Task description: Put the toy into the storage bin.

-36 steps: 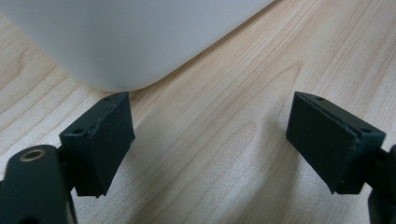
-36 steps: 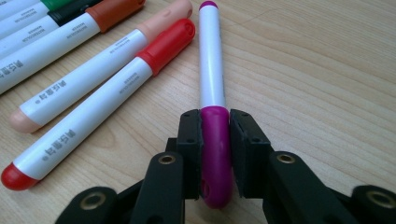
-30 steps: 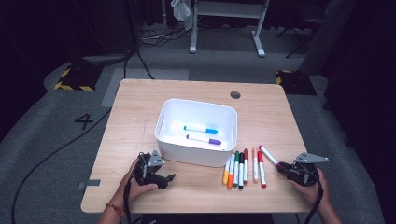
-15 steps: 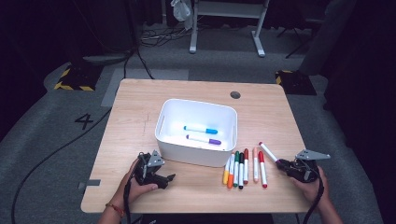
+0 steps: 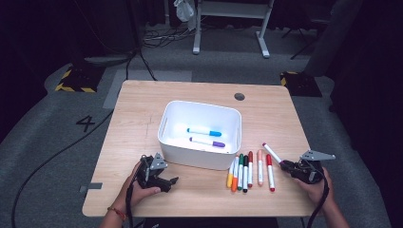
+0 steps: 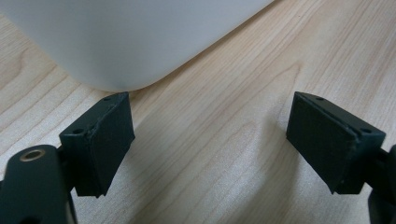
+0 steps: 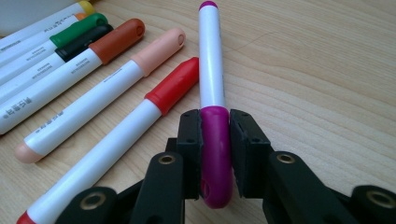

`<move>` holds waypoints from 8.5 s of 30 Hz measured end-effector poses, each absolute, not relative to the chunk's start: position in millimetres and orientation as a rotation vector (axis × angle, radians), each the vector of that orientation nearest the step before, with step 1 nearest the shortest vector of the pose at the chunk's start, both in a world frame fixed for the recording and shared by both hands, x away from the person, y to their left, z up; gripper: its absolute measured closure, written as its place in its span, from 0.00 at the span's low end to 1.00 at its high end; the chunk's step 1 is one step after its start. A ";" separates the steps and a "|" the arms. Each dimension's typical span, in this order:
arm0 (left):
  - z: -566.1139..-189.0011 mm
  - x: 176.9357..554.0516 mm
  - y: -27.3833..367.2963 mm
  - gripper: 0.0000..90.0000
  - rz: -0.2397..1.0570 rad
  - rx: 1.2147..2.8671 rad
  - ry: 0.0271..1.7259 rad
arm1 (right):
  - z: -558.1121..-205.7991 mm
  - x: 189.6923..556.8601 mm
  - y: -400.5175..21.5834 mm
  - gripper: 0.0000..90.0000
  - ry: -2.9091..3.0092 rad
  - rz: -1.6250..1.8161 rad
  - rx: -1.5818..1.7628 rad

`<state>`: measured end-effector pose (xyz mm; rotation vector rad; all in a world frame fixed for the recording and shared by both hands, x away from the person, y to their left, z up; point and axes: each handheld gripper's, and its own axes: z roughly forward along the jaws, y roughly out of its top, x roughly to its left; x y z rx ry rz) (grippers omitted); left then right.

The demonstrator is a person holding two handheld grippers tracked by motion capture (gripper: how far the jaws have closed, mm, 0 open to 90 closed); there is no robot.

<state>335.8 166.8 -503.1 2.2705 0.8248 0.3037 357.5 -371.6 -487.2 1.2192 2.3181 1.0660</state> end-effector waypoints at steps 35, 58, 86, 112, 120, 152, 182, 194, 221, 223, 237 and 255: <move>-503.3 335.8 166.4 0.17 0.298 2.267 0.828 | -392.7 374.9 -320.7 0.84 2.292 1.276 0.866; -503.2 336.1 166.6 0.17 0.301 2.271 0.823 | -351.8 417.2 -172.0 0.84 2.627 1.225 0.450; -503.2 335.9 166.4 0.17 0.300 2.271 0.818 | -367.8 424.0 -135.7 0.70 2.875 0.931 0.386; -503.2 335.8 166.4 0.17 0.299 2.271 0.820 | -428.7 375.6 -301.6 0.57 2.440 0.930 0.949; -503.2 335.9 166.4 0.17 0.299 2.271 0.819 | -464.8 378.6 -313.9 0.56 2.459 0.894 1.101; -503.2 335.8 166.4 0.17 0.299 2.271 0.820 | -432.0 376.2 -333.7 0.83 2.323 1.192 1.018; -503.2 335.9 166.4 0.17 0.298 2.271 0.819 | -303.6 394.6 -209.2 0.83 2.380 1.398 0.509; -503.2 335.8 166.4 0.17 0.298 2.271 0.820 | -300.7 413.5 -154.1 0.83 2.474 1.368 0.449; -503.2 335.9 166.4 0.17 0.298 2.271 0.819 | -361.3 424.7 -76.8 0.83 2.846 0.895 0.391; -503.2 335.9 166.4 0.17 0.298 2.271 0.819 | -362.6 422.7 -73.6 0.83 2.862 0.860 0.368; -503.3 335.9 166.4 0.17 0.298 2.272 0.818 | -360.8 420.2 -72.9 0.68 2.842 0.895 0.387; -503.2 335.8 166.4 0.17 0.299 2.272 0.818 | -325.4 401.7 -152.2 0.39 2.461 1.146 0.503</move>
